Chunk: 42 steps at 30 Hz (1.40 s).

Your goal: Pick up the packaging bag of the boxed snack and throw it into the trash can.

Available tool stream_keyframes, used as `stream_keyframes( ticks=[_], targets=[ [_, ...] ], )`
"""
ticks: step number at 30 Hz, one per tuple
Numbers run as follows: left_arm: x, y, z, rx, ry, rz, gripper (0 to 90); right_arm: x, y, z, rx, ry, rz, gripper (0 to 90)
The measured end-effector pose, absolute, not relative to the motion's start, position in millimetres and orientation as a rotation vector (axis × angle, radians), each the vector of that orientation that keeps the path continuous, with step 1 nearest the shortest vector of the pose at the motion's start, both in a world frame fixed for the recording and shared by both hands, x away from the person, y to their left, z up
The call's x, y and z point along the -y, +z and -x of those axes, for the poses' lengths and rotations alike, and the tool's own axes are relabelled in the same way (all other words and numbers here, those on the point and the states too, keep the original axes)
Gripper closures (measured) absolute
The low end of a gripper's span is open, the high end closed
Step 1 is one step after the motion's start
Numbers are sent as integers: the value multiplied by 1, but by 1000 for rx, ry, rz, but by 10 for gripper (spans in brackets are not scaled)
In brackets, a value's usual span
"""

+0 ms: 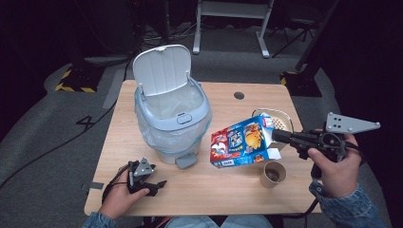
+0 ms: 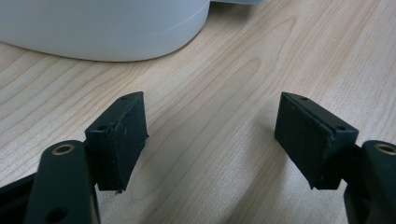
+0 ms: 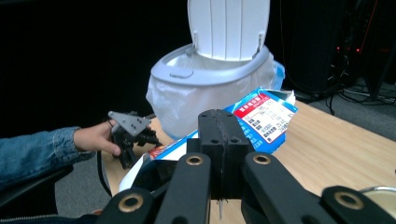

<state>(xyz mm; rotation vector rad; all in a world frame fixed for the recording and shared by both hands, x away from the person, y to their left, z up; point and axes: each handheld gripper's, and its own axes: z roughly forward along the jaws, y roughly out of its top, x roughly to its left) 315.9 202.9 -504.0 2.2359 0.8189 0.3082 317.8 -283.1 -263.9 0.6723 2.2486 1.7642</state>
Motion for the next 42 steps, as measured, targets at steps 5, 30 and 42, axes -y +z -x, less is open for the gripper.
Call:
stream_keyframes(
  ticks=[5,30,42],
  targets=[
    [-203,-504,-316,-819,308,-2236,257,282,-251,-323,-2236,1775,-662,900],
    [-201,-504,-317,-819,309,-2238,247,282,-196,-337,-2175,1797,-629,900],
    [-201,-504,-317,-819,308,-2238,247,257,-182,-363,-2133,1875,-617,900]
  ],
)
